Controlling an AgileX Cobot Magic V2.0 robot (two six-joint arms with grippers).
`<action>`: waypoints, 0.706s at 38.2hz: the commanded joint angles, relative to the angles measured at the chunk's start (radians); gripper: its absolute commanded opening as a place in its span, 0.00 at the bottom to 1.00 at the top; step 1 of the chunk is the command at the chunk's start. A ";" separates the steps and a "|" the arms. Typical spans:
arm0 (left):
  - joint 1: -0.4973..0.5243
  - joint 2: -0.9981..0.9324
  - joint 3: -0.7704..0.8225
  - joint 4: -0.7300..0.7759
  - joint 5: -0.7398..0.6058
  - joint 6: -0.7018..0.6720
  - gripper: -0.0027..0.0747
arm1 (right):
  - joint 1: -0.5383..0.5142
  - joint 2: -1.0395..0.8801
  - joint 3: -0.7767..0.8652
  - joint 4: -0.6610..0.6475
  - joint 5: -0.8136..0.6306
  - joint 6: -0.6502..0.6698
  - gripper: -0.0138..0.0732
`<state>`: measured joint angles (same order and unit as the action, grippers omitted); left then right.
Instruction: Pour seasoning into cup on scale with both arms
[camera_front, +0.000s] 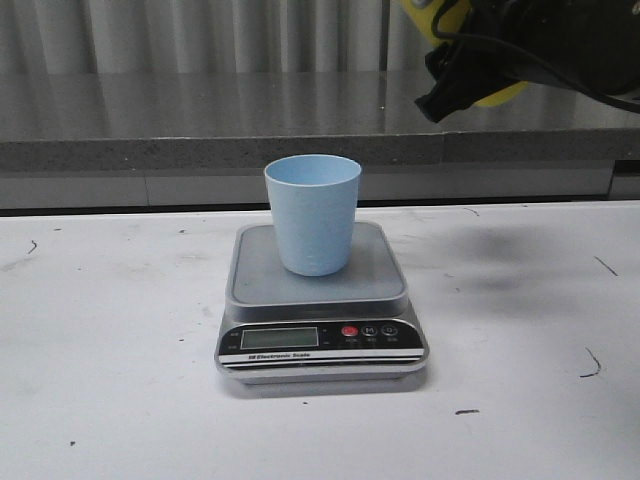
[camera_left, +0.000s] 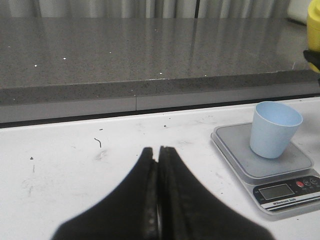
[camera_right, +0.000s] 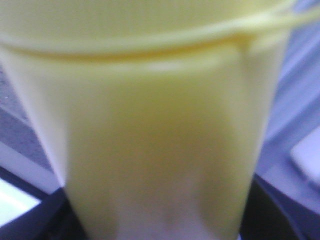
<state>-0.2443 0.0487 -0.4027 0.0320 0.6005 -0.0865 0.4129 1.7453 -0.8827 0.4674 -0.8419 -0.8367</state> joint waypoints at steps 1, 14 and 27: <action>0.001 0.012 -0.025 -0.009 -0.075 -0.008 0.01 | 0.014 -0.055 -0.039 0.067 -0.006 0.189 0.25; 0.001 0.012 -0.025 -0.009 -0.075 -0.008 0.01 | 0.033 -0.055 -0.039 0.066 0.104 0.549 0.25; 0.001 0.012 -0.025 -0.009 -0.075 -0.008 0.01 | 0.032 -0.059 -0.039 0.066 0.107 0.559 0.25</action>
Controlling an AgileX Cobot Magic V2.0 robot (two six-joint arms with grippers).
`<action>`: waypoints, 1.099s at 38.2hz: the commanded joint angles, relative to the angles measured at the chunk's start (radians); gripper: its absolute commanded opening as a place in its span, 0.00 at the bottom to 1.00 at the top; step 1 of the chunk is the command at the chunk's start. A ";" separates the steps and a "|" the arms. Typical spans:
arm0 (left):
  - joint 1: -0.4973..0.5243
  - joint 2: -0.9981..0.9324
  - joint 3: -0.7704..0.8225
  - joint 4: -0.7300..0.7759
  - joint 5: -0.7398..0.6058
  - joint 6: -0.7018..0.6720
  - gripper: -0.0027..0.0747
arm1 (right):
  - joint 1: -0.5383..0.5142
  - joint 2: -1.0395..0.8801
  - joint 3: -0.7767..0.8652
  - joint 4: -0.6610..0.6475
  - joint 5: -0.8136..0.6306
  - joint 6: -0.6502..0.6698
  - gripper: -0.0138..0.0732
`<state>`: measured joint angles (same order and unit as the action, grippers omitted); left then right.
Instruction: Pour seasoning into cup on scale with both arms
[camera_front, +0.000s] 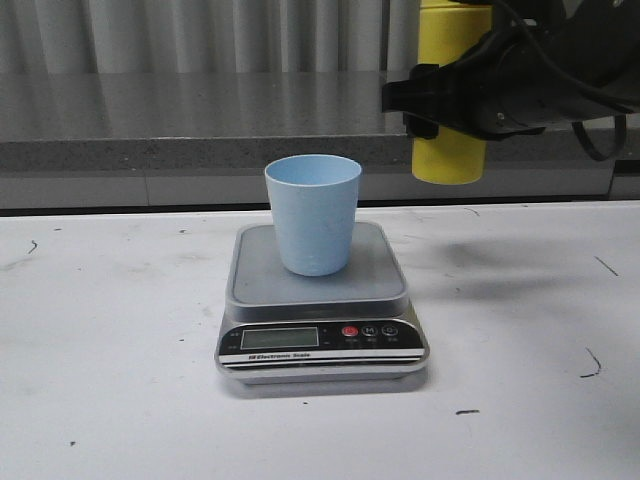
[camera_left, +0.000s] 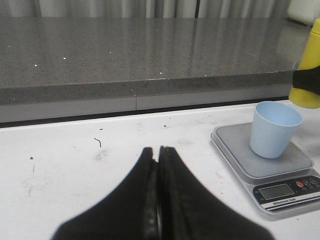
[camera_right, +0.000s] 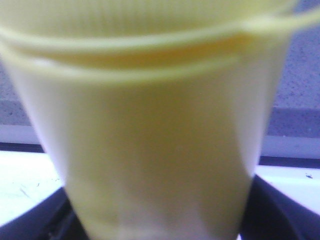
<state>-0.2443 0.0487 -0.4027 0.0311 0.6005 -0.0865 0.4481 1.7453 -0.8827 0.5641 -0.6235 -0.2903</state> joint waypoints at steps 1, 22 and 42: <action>0.001 0.012 -0.025 -0.008 -0.075 -0.008 0.01 | -0.003 -0.062 -0.039 -0.030 -0.105 0.017 0.25; 0.001 0.012 -0.025 -0.008 -0.075 -0.008 0.01 | 0.001 -0.221 0.407 -0.225 -0.395 0.182 0.25; 0.001 0.012 -0.025 -0.008 -0.075 -0.008 0.01 | -0.006 0.064 0.464 -0.191 -0.663 0.378 0.25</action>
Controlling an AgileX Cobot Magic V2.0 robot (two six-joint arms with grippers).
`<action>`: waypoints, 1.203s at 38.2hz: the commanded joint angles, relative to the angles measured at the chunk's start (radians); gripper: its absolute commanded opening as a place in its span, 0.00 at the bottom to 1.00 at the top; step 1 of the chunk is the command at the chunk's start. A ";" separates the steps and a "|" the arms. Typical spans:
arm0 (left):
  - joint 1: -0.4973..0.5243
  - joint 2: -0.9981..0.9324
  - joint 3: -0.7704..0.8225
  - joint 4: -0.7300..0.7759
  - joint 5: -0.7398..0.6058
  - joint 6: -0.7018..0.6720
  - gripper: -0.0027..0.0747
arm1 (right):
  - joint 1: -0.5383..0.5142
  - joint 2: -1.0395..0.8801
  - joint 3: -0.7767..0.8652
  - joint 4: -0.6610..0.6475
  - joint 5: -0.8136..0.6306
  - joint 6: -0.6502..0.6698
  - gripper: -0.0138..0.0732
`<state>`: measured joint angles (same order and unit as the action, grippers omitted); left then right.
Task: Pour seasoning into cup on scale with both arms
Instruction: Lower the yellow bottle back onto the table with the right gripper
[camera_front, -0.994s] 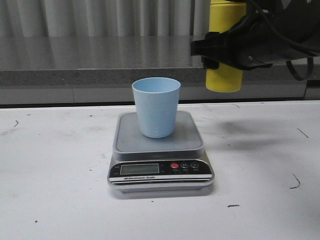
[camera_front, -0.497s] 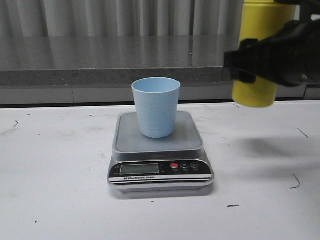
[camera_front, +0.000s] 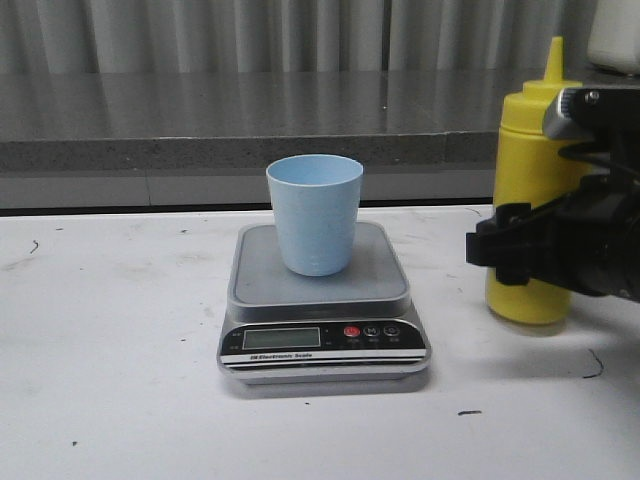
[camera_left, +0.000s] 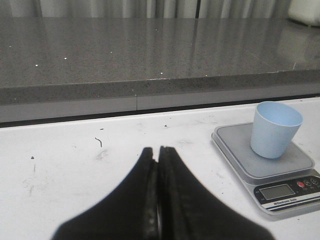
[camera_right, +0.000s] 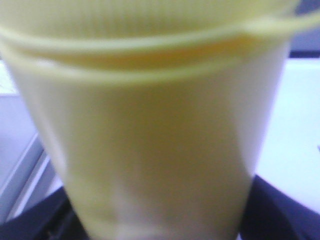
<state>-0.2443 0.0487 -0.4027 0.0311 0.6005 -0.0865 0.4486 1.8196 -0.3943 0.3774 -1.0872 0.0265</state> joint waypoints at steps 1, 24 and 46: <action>0.001 0.012 -0.025 -0.008 -0.075 -0.008 0.01 | -0.006 -0.004 -0.024 -0.005 -0.199 0.071 0.25; 0.001 0.012 -0.025 -0.008 -0.075 -0.008 0.01 | -0.006 0.019 -0.054 -0.005 -0.197 0.057 0.34; 0.001 0.012 -0.025 -0.008 -0.075 -0.008 0.01 | -0.006 0.023 -0.002 -0.034 -0.200 0.057 0.85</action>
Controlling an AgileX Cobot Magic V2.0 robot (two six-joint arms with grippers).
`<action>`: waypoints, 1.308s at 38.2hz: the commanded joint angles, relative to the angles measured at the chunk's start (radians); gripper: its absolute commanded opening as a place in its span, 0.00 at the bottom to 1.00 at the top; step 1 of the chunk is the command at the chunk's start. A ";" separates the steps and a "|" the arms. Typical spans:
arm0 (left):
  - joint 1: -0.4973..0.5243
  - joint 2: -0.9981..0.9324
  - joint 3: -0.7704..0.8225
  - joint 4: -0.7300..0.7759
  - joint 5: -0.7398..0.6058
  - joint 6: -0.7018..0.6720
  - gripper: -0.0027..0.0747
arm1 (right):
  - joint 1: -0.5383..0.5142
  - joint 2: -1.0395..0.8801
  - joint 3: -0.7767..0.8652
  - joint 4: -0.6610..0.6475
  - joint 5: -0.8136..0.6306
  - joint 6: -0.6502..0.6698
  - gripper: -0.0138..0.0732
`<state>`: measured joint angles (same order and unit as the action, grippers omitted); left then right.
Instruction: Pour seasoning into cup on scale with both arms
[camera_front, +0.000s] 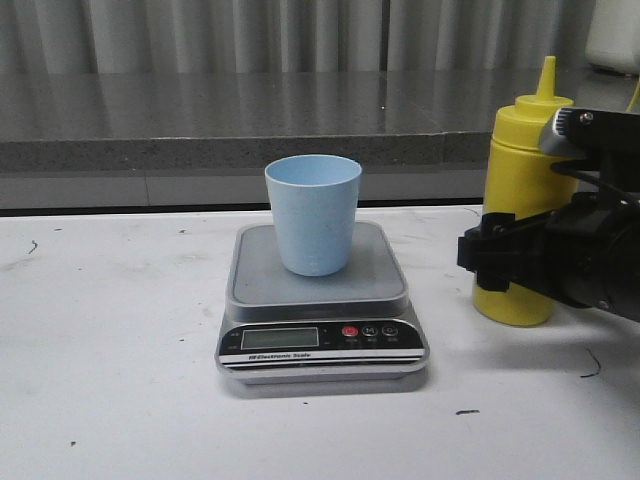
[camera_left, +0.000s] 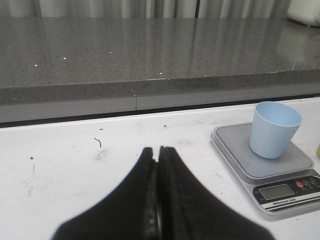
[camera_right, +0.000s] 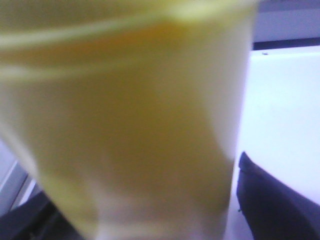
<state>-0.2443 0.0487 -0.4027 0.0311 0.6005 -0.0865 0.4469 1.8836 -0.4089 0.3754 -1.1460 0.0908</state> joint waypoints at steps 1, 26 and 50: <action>0.001 0.012 -0.025 -0.008 -0.075 -0.008 0.01 | -0.005 -0.041 0.023 -0.045 -0.141 -0.007 0.85; 0.001 0.012 -0.025 -0.008 -0.075 -0.008 0.01 | -0.003 -0.218 0.259 -0.080 -0.141 -0.007 0.24; 0.001 0.012 -0.025 -0.008 -0.075 -0.008 0.01 | -0.003 -0.708 0.394 -0.038 0.125 -0.153 0.02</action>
<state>-0.2443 0.0487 -0.4027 0.0311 0.6005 -0.0879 0.4469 1.2690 0.0052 0.3286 -1.0598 -0.0252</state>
